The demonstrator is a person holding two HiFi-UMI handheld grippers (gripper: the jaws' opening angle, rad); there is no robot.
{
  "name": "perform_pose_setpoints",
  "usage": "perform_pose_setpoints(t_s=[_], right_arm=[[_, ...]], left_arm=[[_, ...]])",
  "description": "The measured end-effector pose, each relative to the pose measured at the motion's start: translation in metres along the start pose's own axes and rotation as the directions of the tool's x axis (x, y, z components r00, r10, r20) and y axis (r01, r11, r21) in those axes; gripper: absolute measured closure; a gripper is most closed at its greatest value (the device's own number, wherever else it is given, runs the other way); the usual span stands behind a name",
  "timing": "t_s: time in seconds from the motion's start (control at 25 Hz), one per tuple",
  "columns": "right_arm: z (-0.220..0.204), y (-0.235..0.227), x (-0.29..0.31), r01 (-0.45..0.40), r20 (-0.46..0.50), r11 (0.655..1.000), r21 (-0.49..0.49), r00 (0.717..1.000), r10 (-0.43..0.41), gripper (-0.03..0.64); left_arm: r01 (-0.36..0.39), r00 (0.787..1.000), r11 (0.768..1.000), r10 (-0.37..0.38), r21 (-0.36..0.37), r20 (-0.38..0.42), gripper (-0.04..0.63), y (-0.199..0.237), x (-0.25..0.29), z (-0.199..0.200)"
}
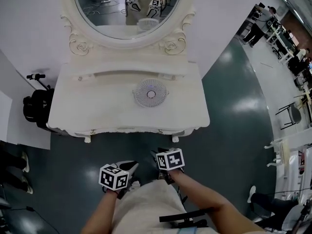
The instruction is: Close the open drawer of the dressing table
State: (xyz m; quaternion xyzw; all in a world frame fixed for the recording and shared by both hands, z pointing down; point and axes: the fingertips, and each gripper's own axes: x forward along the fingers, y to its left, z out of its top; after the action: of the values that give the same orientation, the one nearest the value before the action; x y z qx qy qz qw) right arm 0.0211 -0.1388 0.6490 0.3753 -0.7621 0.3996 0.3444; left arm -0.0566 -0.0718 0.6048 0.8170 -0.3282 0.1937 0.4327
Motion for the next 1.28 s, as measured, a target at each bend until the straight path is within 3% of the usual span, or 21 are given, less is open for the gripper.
perform_pose_setpoints(t_s=[0.24,0.44,0.64,1.28], right_arm=[[-0.008,0.023,-0.027,-0.027,0.031,0.999,0.021,0.999,0.026,0.473],[-0.017,0.035,-0.053,-0.019,0.072,0.999,0.034,0.997,0.017,0.525],[-0.019,0.052,-0.072,-0.042,0.129,0.997,0.071,0.991,0.032,0.526],[-0.008,0.137,-0.127,-0.181,0.286,0.983,0.042,0.945,0.162,0.589]], left_arm=[[0.027,0.999,0.999,-0.028,0.033,0.017,0.583,-0.019,-0.019,-0.003],[0.041,0.998,0.997,-0.044,0.071,0.038,0.584,-0.035,-0.039,-0.002],[0.048,0.997,0.994,-0.054,0.101,0.059,0.583,-0.043,-0.054,0.003],[0.065,0.979,0.984,-0.096,0.168,0.179,0.584,-0.074,-0.104,0.023]])
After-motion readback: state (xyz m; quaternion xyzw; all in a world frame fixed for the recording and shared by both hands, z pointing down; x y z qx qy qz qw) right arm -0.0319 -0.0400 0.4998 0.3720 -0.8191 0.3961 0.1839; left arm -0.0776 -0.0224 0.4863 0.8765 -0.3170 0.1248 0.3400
